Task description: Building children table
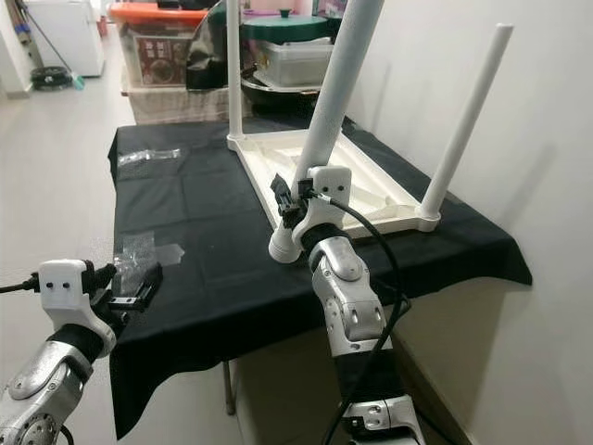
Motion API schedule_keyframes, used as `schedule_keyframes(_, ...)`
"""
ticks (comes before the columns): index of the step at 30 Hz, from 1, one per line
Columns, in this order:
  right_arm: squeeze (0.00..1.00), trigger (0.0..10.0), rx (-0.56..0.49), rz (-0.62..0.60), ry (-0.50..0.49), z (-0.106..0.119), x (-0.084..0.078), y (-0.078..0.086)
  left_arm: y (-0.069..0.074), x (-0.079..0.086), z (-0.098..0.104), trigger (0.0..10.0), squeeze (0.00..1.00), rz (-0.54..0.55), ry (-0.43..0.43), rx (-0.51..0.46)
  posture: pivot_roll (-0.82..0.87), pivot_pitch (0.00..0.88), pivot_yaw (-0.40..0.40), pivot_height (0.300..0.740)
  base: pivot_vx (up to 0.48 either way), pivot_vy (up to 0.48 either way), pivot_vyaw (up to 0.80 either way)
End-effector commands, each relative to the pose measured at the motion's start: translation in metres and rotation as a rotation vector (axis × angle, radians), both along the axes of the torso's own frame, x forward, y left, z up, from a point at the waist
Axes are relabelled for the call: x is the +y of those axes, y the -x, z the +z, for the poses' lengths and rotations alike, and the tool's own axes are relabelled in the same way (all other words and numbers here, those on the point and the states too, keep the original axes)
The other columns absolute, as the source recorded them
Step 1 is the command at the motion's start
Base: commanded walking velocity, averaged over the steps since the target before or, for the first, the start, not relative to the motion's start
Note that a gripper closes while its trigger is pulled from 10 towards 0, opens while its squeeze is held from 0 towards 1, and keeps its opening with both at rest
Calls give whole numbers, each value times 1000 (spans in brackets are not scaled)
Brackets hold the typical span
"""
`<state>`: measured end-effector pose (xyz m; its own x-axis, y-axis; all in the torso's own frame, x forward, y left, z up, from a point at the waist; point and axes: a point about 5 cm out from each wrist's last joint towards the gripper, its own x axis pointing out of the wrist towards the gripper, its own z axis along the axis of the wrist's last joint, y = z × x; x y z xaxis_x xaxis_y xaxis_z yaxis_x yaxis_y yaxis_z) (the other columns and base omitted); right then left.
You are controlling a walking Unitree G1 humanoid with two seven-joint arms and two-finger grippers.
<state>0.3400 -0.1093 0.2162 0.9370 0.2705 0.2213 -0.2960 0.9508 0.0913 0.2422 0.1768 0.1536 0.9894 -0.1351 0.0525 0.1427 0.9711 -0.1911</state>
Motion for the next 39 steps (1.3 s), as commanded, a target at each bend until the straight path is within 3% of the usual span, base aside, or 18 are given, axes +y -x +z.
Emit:
schedule_keyframes(1, 0, 10000, -22, -2, -2, 4, 1, 0, -2, -1, 1, 10000, 0, -6, 2, -10, 44, 0, -57, 740, 480, 0, 0)
schedule_keyframes(14, 0, 10000, -51, 55, 19, 7, 6, 2, -1, -5, 2, 10000, 0, -25, -12, -19, 47, 0, -61, 740, 376, 0, 0)
schedule_keyframes(21, 0, 10000, -93, 190, 73, 14, 10, 1, 0, -7, 2, 10000, 0, -26, -23, -25, 52, 0, -67, 740, 0, 0, 0)
schedule_keyframes(22, 0, 10000, -111, 264, 90, 19, 10, 2, 0, -8, 1, 10000, 0, -33, -24, -25, 53, 0, -69, 740, 0, 0, 0)
schedule_keyframes(24, 0, 10000, -115, 280, 93, 20, 10, 2, 0, -8, 1, 10000, 0, -35, -25, -25, 53, 0, -69, 740, 0, 0, 0)
schedule_keyframes(28, 0, 10000, -138, 437, 109, 30, 8, 3, 0, -11, 0, 10000, 0, -49, -61, -21, 57, 0, -75, 740, 0, 0, 0)
schedule_keyframes(34, 0, 10000, -147, 460, 118, 34, 8, 1, -1, -14, -3, 10000, 0, -51, -87, -13, 58, 0, -82, 740, 0, -362, 0)
schedule_keyframes(39, 0, 10000, -142, 497, 114, 29, 16, 3, 0, -13, -2, 10000, 0, -39, -57, -18, 63, 0, -83, 740, 0, -178, 0)
